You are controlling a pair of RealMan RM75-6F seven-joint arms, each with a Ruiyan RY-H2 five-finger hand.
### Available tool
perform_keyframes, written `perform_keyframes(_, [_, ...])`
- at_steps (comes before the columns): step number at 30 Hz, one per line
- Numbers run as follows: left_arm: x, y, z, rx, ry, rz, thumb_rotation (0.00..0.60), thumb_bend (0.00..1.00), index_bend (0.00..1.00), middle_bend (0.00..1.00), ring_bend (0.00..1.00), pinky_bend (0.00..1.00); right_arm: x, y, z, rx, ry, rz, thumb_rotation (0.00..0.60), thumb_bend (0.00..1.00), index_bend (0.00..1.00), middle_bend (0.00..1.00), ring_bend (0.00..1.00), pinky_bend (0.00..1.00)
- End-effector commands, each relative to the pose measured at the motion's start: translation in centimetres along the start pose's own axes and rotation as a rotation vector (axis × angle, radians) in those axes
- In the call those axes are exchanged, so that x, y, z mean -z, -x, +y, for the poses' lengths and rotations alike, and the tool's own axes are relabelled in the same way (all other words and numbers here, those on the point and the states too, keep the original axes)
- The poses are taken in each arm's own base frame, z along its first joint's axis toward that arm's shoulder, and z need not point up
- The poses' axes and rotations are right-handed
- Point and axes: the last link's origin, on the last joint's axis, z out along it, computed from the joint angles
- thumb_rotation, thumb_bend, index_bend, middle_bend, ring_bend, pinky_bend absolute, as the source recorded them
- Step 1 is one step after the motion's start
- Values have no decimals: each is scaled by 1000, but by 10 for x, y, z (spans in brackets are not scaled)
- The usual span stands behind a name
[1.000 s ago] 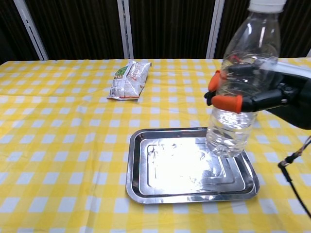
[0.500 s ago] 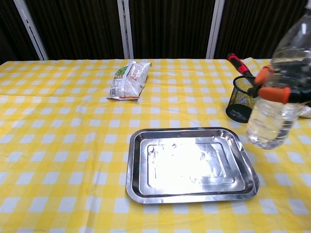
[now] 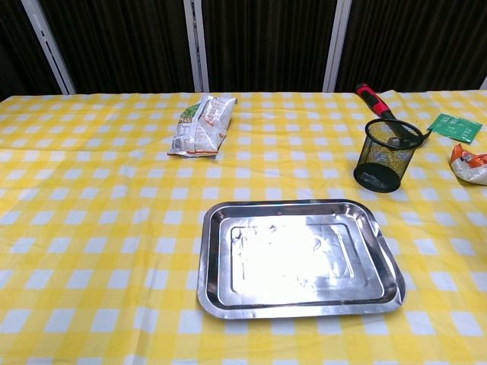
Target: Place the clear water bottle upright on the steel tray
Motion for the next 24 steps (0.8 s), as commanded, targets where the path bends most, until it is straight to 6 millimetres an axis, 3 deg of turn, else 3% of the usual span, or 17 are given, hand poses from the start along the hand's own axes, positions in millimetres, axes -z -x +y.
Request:
perform_keyframes(1, [0,-1,-1,1,-1,0,600,190,47,0,0,0,-11,30,-3,-16,-33,-48,600,828,815,616,254,0])
perform_keyframes(12, [-1,-2,-4,12,2,-6,600,190,47,0,0,0,-48,148,-18,-58,-134,-184,600,828,815,617,254,0])
perform_keyframes(24, [-1,-4,-5,23,4,-5,600,190,46,0,0,0,-60,192,-14,-2,-113,-212,600,829,814,617,253,0])
